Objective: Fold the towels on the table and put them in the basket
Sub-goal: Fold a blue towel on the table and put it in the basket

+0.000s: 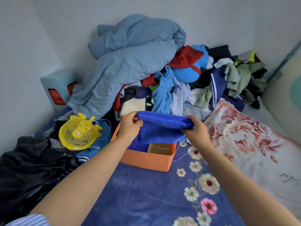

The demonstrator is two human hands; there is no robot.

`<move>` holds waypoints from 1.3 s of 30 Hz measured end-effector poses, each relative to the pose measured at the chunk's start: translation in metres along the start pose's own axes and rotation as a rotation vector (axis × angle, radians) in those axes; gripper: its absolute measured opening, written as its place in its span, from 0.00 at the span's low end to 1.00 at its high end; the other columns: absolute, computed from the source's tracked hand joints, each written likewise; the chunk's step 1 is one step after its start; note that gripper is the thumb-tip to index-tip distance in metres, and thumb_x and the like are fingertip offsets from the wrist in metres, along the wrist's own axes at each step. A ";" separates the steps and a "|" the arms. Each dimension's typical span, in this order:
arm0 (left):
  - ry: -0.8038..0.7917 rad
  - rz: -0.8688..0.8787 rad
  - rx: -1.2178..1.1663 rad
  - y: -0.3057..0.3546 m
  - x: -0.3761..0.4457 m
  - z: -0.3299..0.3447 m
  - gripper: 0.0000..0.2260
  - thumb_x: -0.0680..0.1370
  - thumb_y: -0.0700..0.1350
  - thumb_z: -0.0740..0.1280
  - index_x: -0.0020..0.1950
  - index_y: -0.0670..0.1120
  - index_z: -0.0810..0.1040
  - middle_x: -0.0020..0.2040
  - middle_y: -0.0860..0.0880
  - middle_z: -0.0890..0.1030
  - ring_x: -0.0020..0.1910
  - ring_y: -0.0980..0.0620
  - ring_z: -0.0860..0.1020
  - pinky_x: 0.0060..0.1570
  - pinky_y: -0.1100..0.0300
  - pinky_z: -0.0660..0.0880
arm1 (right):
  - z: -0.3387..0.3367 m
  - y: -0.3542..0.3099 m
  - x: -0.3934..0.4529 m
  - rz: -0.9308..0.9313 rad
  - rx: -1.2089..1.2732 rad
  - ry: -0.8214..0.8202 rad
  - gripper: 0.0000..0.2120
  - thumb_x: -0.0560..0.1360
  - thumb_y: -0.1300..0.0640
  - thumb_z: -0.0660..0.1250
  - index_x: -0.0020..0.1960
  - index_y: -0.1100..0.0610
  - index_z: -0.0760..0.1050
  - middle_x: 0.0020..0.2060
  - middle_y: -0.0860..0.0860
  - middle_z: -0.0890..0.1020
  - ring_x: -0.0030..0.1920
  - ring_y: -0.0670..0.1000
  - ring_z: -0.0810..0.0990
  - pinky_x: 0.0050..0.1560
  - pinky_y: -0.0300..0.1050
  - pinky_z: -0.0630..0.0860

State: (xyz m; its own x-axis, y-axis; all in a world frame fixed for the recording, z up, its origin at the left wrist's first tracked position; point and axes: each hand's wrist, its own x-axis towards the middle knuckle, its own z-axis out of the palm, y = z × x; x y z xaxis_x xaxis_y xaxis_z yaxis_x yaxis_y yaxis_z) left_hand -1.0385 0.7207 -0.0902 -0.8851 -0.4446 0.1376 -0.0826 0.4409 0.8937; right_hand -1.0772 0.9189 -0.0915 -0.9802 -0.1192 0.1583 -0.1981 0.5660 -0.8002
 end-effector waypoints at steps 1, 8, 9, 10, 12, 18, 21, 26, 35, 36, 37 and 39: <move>0.028 -0.016 -0.011 -0.006 0.018 0.001 0.14 0.74 0.30 0.61 0.57 0.38 0.77 0.43 0.46 0.77 0.34 0.59 0.73 0.31 0.78 0.68 | 0.012 0.000 0.019 -0.014 -0.005 -0.015 0.21 0.68 0.72 0.62 0.60 0.64 0.72 0.54 0.61 0.79 0.56 0.59 0.76 0.48 0.41 0.66; 0.067 -0.085 -0.034 -0.067 0.120 0.006 0.09 0.78 0.39 0.61 0.57 0.45 0.76 0.37 0.50 0.75 0.33 0.61 0.72 0.36 0.67 0.69 | 0.096 0.013 0.110 0.028 0.116 -0.093 0.19 0.70 0.69 0.63 0.61 0.62 0.71 0.52 0.58 0.78 0.52 0.57 0.76 0.52 0.46 0.71; 0.058 -0.102 -0.065 -0.074 0.128 0.008 0.10 0.79 0.40 0.60 0.58 0.45 0.75 0.39 0.49 0.75 0.34 0.60 0.72 0.37 0.66 0.69 | 0.102 0.015 0.114 0.052 0.169 -0.103 0.18 0.71 0.69 0.64 0.60 0.61 0.72 0.49 0.56 0.78 0.49 0.54 0.76 0.50 0.44 0.72; 0.038 -0.148 -0.093 -0.094 0.150 0.015 0.10 0.79 0.40 0.59 0.59 0.46 0.74 0.42 0.50 0.75 0.36 0.59 0.72 0.37 0.65 0.69 | 0.125 0.025 0.131 0.109 0.240 -0.118 0.17 0.71 0.70 0.64 0.59 0.61 0.72 0.46 0.53 0.78 0.45 0.52 0.76 0.47 0.40 0.74; -0.009 -0.202 -0.124 -0.117 0.166 0.023 0.09 0.81 0.42 0.57 0.59 0.50 0.71 0.43 0.54 0.74 0.38 0.60 0.71 0.39 0.66 0.69 | 0.144 0.035 0.143 0.191 0.378 -0.136 0.16 0.72 0.71 0.63 0.57 0.59 0.72 0.41 0.50 0.77 0.39 0.47 0.75 0.39 0.29 0.73; -0.118 -0.240 0.145 -0.217 0.211 0.064 0.09 0.82 0.44 0.54 0.60 0.49 0.69 0.43 0.52 0.72 0.42 0.53 0.72 0.40 0.68 0.64 | 0.240 0.108 0.186 0.475 0.565 -0.204 0.15 0.74 0.72 0.59 0.53 0.55 0.71 0.43 0.50 0.77 0.48 0.51 0.75 0.53 0.50 0.73; -0.051 -0.255 0.232 -0.256 0.220 0.086 0.12 0.82 0.43 0.55 0.62 0.43 0.71 0.50 0.45 0.78 0.52 0.46 0.75 0.38 0.67 0.60 | 0.281 0.145 0.198 0.607 0.537 -0.296 0.13 0.75 0.71 0.58 0.51 0.54 0.69 0.44 0.51 0.77 0.45 0.50 0.74 0.42 0.44 0.73; -0.063 -0.443 0.536 -0.325 0.232 0.121 0.16 0.82 0.47 0.54 0.62 0.37 0.71 0.58 0.37 0.75 0.58 0.38 0.73 0.53 0.52 0.67 | 0.344 0.196 0.207 0.810 0.451 -0.341 0.12 0.74 0.68 0.62 0.54 0.56 0.66 0.53 0.56 0.75 0.49 0.54 0.74 0.44 0.50 0.75; -0.090 -0.481 0.791 -0.392 0.254 0.154 0.16 0.82 0.43 0.51 0.69 0.40 0.62 0.65 0.40 0.70 0.62 0.40 0.71 0.55 0.49 0.69 | 0.404 0.234 0.224 0.817 0.123 -0.312 0.12 0.74 0.56 0.67 0.37 0.59 0.67 0.41 0.57 0.76 0.47 0.58 0.74 0.49 0.47 0.71; -0.107 -0.452 0.833 -0.397 0.257 0.156 0.16 0.82 0.42 0.52 0.69 0.40 0.62 0.65 0.40 0.71 0.62 0.41 0.72 0.54 0.49 0.69 | 0.407 0.233 0.225 0.774 0.066 -0.329 0.09 0.75 0.56 0.65 0.43 0.62 0.69 0.46 0.59 0.78 0.51 0.60 0.75 0.51 0.47 0.70; -0.135 -0.416 0.878 -0.400 0.260 0.157 0.15 0.82 0.40 0.52 0.69 0.40 0.62 0.64 0.41 0.71 0.61 0.41 0.72 0.53 0.50 0.70 | 0.411 0.234 0.223 0.734 0.026 -0.337 0.10 0.76 0.57 0.63 0.50 0.64 0.71 0.52 0.61 0.78 0.56 0.61 0.75 0.53 0.46 0.69; -0.175 -0.367 0.932 -0.406 0.265 0.159 0.17 0.80 0.36 0.52 0.69 0.40 0.61 0.64 0.41 0.71 0.61 0.42 0.73 0.52 0.51 0.71 | 0.417 0.234 0.220 0.634 -0.032 -0.351 0.14 0.78 0.59 0.60 0.59 0.67 0.67 0.59 0.63 0.74 0.60 0.61 0.73 0.55 0.46 0.68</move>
State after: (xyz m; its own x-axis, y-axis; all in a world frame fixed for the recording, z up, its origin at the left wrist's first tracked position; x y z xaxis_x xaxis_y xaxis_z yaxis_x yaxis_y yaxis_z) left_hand -1.3120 0.5480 -0.4840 -0.7817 -0.5874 -0.2095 -0.6206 0.7657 0.1688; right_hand -1.3372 0.6847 -0.4852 -0.8483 -0.0119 -0.5294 0.4020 0.6363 -0.6584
